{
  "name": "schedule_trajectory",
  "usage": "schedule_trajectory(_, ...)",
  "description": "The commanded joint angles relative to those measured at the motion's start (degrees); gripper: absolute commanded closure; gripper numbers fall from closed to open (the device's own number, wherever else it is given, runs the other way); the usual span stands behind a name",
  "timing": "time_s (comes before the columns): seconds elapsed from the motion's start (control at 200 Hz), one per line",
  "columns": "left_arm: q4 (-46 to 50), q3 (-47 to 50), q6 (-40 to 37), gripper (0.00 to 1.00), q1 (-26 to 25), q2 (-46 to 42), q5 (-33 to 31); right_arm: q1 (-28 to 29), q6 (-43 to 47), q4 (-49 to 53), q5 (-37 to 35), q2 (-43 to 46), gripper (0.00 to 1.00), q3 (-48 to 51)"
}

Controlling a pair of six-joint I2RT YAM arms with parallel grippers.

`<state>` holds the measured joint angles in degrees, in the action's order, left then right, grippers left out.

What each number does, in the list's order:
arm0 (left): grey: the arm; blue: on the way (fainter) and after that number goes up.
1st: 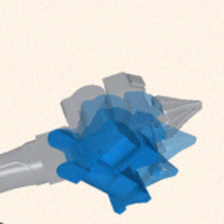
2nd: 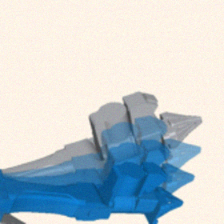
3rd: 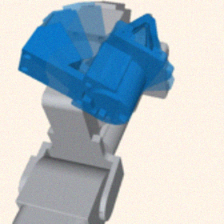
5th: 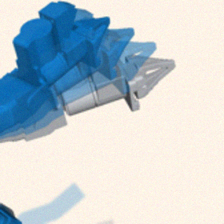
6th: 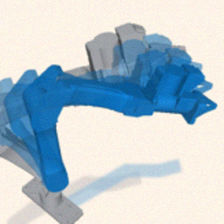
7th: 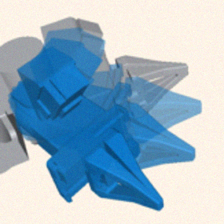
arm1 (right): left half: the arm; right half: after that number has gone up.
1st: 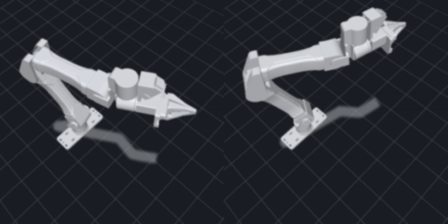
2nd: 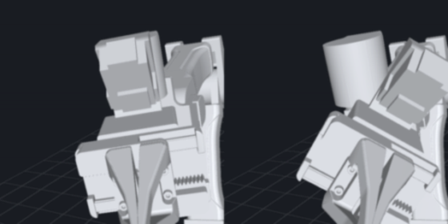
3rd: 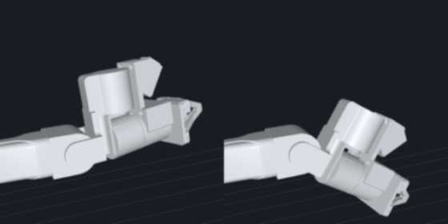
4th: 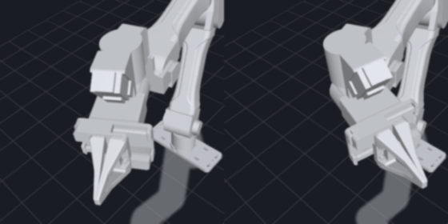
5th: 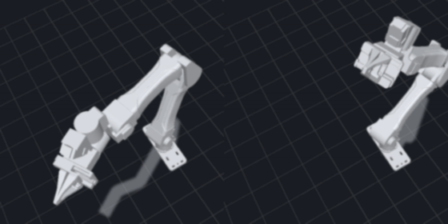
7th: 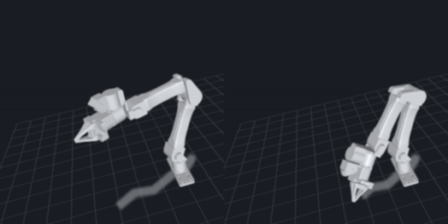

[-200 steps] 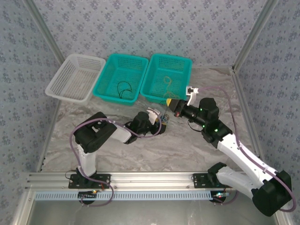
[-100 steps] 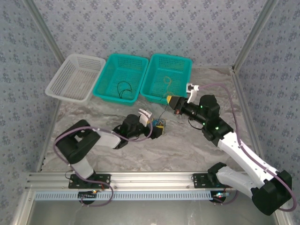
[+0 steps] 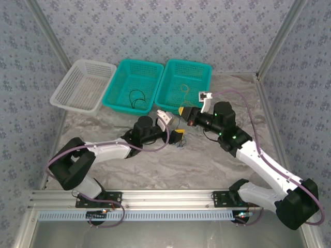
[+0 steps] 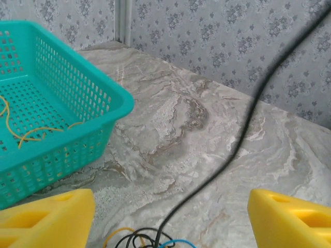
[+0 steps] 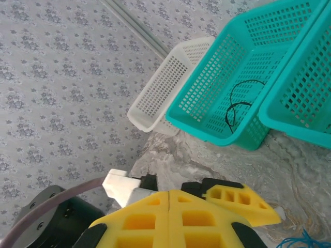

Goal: Untangle the cables

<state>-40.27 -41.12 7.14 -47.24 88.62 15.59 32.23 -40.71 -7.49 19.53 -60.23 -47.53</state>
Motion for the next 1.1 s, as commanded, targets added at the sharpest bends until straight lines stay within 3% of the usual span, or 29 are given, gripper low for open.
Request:
schedule_trajectory(0.0,-0.30,-2.54,-0.63,0.34,0.25,2.27,-2.36,0.66,0.89,0.10,1.05,-0.07,1.00,-1.89)
schedule_trajectory(0.125,-0.65,-3.87,2.72,0.64,0.13,3.03,-3.55,0.82,0.65,-0.25,1.04,-0.45,1.00,-1.53)
schedule_trajectory(0.25,0.85,-3.97,6.04,0.87,0.14,1.77,-4.86,1.20,1.16,-0.25,1.21,-1.14,1.00,-1.50)
schedule_trajectory(0.29,2.51,-4.30,7.21,1.00,0.14,1.13,-5.47,1.41,1.85,-0.04,1.17,-1.27,1.00,-1.39)
schedule_trajectory(0.405,5.13,-4.33,10.41,1.00,0.26,-0.56,-7.56,2.24,4.14,1.66,0.48,-1.90,0.93,-1.55)
schedule_trajectory(0.615,4.21,-3.04,14.73,1.00,0.23,-2.29,-9.64,2.84,7.85,8.49,-7.36,-2.35,0.60,-0.92)
schedule_trajectory(0.625,4.23,-3.01,14.74,1.00,0.29,-2.30,-9.73,2.84,8.06,8.90,-7.50,-2.42,0.51,-0.86)
schedule_trajectory(0.63,4.19,-3.00,14.75,1.00,0.34,-2.35,-9.76,2.84,8.12,9.07,-7.63,-2.43,0.39,-0.88)
schedule_trajectory(0.635,4.21,-3.00,14.79,1.00,0.33,-2.37,-9.78,2.84,8.12,9.07,-7.63,-2.43,0.39,-0.88)
schedule_trajectory(0.65,4.23,-3.02,14.91,1.00,0.31,-2.34,-9.91,2.84,8.48,9.69,-8.09,-2.50,0.03,-0.80)
schedule_trajectory(0.665,4.24,-3.04,14.87,1.00,0.38,-2.36,-9.90,2.84,8.66,10.01,-8.32,-2.52,0.01,-0.72)
schedule_trajectory(0.869,4.83,-3.52,17.90,1.00,1.47,-2.72,-8.81,3.10,15.18,16.93,-12.83,-2.64,0.00,0.95)
schedule_trajectory(1.094,5.14,-4.47,23.65,1.00,3.13,-2.24,-4.62,3.22,18.67,1.08,-8.07,-4.72,0.12,11.94)
